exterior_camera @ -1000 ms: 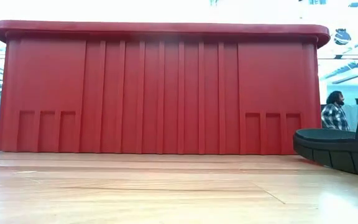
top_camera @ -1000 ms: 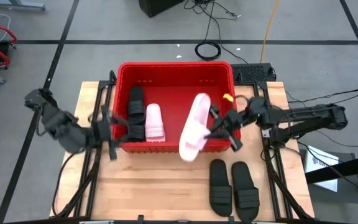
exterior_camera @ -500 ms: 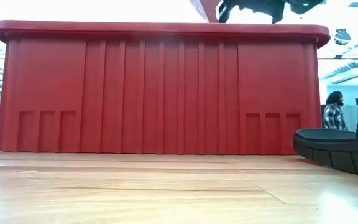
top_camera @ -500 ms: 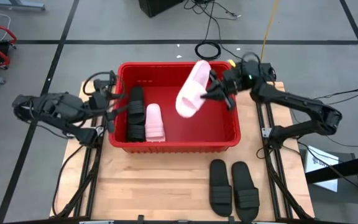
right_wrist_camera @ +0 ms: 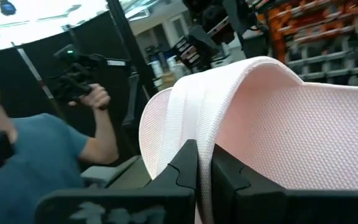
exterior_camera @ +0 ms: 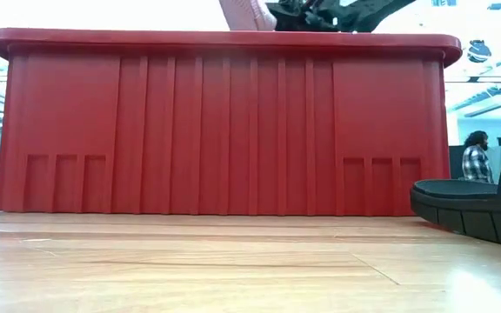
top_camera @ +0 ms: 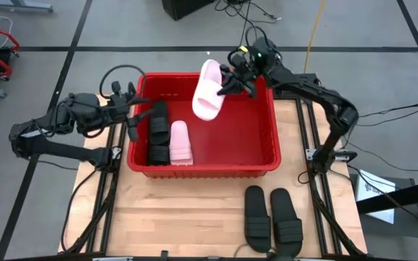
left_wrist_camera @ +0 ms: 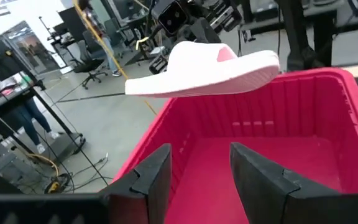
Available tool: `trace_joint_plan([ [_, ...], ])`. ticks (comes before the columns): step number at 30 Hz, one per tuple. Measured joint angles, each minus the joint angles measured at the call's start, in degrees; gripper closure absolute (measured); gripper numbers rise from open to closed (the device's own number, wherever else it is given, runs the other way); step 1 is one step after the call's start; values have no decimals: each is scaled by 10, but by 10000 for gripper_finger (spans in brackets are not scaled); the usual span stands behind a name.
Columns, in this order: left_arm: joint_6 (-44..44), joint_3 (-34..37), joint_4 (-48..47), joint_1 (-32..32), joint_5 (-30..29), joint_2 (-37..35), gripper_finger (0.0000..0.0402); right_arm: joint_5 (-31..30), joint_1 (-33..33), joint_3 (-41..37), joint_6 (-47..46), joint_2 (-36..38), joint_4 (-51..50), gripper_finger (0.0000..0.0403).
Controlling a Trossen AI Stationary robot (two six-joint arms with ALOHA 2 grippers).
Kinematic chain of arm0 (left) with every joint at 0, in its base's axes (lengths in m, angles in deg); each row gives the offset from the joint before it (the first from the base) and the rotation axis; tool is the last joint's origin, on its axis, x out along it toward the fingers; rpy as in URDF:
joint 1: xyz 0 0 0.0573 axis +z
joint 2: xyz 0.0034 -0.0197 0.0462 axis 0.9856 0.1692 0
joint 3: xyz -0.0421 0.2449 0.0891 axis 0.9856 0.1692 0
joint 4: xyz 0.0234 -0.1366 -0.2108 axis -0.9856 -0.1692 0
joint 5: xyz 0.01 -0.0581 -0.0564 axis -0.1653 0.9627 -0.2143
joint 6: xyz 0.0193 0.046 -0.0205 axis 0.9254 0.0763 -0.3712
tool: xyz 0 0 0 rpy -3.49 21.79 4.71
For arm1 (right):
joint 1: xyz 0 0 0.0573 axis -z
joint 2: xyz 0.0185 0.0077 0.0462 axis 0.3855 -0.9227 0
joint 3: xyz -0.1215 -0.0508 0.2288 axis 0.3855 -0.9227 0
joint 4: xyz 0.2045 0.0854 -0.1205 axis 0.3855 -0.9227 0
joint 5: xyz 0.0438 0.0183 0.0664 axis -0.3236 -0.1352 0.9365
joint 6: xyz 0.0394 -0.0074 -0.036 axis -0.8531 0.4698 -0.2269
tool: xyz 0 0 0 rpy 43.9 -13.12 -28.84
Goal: Pick and place slides into bin
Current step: Put the white slipper into the red bin
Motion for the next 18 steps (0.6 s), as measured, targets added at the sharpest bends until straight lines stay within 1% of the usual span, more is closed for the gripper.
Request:
trace_joint_plan([
  [4,-18,40,57,55,49,-18,234,27,5,74,-35,-51,3,397],
  [7,-40,65,78,89,91,-21,234,47,7,102,-55,-77,1,397],
  [9,-57,73,80,104,99,-21,234,60,7,105,-61,-85,0,397],
  [12,-69,78,81,117,108,-20,234,61,7,103,-60,-90,-8,397],
  [18,-95,79,67,118,149,-16,234,59,0,88,-40,-90,-11,397],
])
